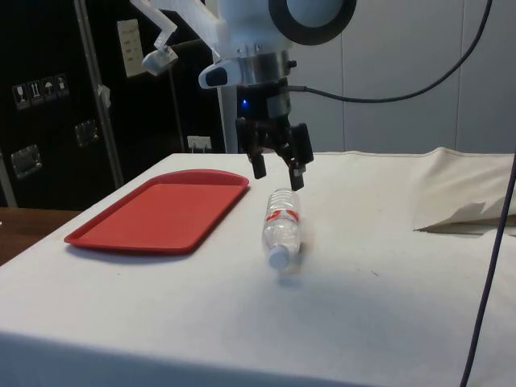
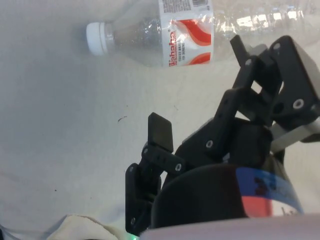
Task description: Place the bottle upright on the tray.
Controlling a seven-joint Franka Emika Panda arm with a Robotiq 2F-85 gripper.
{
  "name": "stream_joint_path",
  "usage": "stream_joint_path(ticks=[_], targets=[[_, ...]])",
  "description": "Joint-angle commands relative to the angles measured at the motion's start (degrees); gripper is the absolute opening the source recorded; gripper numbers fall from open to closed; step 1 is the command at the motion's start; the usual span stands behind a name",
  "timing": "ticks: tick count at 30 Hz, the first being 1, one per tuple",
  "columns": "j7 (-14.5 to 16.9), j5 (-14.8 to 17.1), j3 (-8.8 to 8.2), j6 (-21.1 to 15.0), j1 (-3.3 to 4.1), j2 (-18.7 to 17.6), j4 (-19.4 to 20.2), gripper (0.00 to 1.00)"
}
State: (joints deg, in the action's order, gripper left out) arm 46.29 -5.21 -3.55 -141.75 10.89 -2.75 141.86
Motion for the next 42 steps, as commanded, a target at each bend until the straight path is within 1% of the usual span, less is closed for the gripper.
stream_joint_path(ticks=[1,2,3,18,20,21,27,29,30,34,36,37,38,42], targets=[[0.46,-0.17,0.0,-0.29,0.0,0.0,0.06,1.0],[1.03,-0.17,0.0,-0.23,0.0,0.0,0.06,1.0],[0.57,0.0,0.0,0.0,0.0,0.0,0.0,1.0],[6.02,-0.23,0.0,-0.23,0.0,0.0,0.06,1.0],[5.73,0.0,0.0,0.0,0.0,0.0,0.0,1.0],[6.7,-0.23,0.0,-0.23,0.0,0.0,0.06,1.0],[9.05,-0.17,0.0,-0.17,0.0,0.0,0.06,1.0],[9.74,-0.17,0.0,-0.17,0.0,0.0,0.06,1.0],[9.51,0.0,0.0,0.0,0.0,0.0,0.0,1.0],[11.34,-0.17,0.0,-0.23,0.0,-0.06,0.06,1.0],[11.63,-0.17,0.0,-0.23,0.0,-0.06,0.06,1.0],[12.26,-0.17,0.0,-0.29,0.0,-0.11,0.06,1.0],[12.15,0.0,0.0,0.0,0.0,-0.06,0.0,1.0],[13.81,-0.17,0.0,-0.34,0.0,-0.17,0.06,1.0]])
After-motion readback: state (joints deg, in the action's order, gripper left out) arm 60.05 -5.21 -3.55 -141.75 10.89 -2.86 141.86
